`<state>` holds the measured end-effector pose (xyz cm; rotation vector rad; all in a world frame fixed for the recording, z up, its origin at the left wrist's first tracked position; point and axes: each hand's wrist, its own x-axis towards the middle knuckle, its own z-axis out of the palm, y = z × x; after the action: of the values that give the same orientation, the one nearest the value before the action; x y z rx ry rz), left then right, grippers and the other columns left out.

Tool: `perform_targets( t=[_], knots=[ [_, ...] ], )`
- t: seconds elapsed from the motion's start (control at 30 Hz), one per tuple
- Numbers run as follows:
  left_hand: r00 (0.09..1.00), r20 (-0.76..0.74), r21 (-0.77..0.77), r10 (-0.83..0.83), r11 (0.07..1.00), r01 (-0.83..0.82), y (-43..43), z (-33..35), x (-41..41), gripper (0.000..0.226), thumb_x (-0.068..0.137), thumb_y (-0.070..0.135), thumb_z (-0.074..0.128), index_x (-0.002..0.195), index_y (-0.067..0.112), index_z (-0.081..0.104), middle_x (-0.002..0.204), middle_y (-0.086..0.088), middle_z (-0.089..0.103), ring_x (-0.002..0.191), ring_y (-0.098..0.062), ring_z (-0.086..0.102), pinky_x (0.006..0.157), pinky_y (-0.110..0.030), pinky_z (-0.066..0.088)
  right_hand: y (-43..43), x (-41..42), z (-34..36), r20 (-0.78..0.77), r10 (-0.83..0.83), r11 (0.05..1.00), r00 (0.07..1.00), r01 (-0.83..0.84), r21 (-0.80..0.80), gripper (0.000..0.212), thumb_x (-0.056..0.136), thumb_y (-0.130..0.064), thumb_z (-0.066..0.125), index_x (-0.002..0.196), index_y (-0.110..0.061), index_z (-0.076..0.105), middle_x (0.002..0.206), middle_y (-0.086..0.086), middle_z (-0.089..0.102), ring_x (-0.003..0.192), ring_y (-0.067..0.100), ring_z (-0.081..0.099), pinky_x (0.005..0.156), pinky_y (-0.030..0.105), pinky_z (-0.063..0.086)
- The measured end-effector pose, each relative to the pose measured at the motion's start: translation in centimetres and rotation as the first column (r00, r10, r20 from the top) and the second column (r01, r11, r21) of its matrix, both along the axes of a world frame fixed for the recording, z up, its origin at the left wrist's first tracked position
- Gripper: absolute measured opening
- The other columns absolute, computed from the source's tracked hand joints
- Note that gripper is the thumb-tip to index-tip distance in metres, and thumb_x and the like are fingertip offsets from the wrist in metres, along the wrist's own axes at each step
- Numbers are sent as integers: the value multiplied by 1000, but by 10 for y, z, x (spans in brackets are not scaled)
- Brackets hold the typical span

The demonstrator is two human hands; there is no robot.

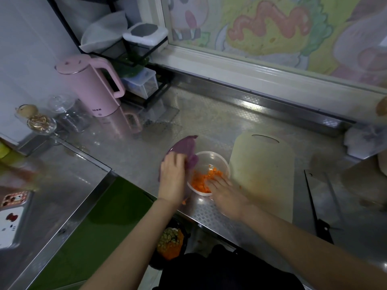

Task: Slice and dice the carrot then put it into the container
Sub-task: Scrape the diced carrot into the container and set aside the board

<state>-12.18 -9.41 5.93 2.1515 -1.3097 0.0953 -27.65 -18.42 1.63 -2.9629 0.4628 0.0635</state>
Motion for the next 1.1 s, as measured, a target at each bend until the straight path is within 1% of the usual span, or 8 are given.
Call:
perform_targets(
  t=[0.2, 0.33, 0.47, 0.57, 0.7, 0.87, 0.97, 1.1],
  knots=[
    [923, 236, 119, -303, 952, 282, -6, -27, -43, 28, 70, 17, 62, 91, 21, 44, 86, -3, 50, 80, -17, 36, 70, -31, 27, -2, -18, 10, 289, -531, 796, 797, 352, 493, 43, 81, -4, 41, 122, 0, 51, 122, 16, 53, 115, 26, 47, 103, 20, 30],
    [881, 269, 261, -390, 910, 323, -1, -46, -50, 50, 54, 11, 83, 89, 22, 49, 87, 0, 54, 83, -16, 39, 71, -33, 42, -9, -23, 8, 83, -808, 428, 584, 484, 763, 37, 89, 14, 38, 126, 9, 43, 121, 21, 52, 107, 29, 55, 78, 7, 33],
    [895, 168, 207, -413, 903, 377, -3, -42, -50, 37, 63, 10, 71, 89, 20, 46, 87, -2, 53, 83, -17, 38, 71, -37, 46, -10, -12, 4, -51, -827, 284, 559, 494, 822, 31, 99, -9, 41, 127, 4, 42, 106, 20, 61, 92, 23, 57, 76, 17, 41],
    [859, 54, 226, -510, 844, 487, 0, -35, -47, 15, 74, 18, 43, 87, 17, 50, 87, 0, 49, 83, -15, 38, 75, -31, 38, -9, -3, -3, -74, -818, 271, 571, 496, 825, 28, 97, -13, 47, 121, 1, 43, 108, 20, 62, 99, 30, 62, 95, 46, 45],
    [817, -191, 173, -544, 801, 573, 7, -23, -41, 13, 84, 16, 45, 93, 12, 53, 96, 2, 43, 87, -11, 42, 74, -22, 34, -12, 2, -7, -125, -802, 260, 584, 530, 807, 40, 92, -1, 51, 128, 1, 35, 117, 22, 59, 106, 34, 60, 96, 49, 44],
    [964, -264, 128, -4, 991, 39, 2, -22, -22, 27, 90, 11, 55, 117, 10, 53, 116, -7, 45, 109, -22, 48, 96, -37, 41, -17, 0, -3, -112, -771, 319, 627, 532, 784, 61, 90, 2, 53, 144, -5, 25, 132, 12, 48, 115, 26, 55, 97, 41, 48],
    [875, -392, 351, 285, 925, -144, -6, -33, -5, 41, 95, 29, 49, 133, 13, 44, 130, -8, 47, 123, -27, 43, 104, -47, 36, -17, -1, -2, -68, -731, 424, 679, 531, 734, 58, 90, 0, 52, 143, -11, 31, 129, 8, 51, 107, 21, 57, 82, 26, 51],
    [714, -600, 362, 362, 918, -161, -10, -47, 6, 36, 94, 35, 51, 120, 13, 61, 109, -10, 68, 105, -29, 61, 93, -42, 47, -21, 2, -6, -70, -697, 492, 713, 548, 677, 57, 90, -9, 55, 143, -7, 33, 133, 14, 51, 119, 29, 52, 100, 41, 43]
  ],
)
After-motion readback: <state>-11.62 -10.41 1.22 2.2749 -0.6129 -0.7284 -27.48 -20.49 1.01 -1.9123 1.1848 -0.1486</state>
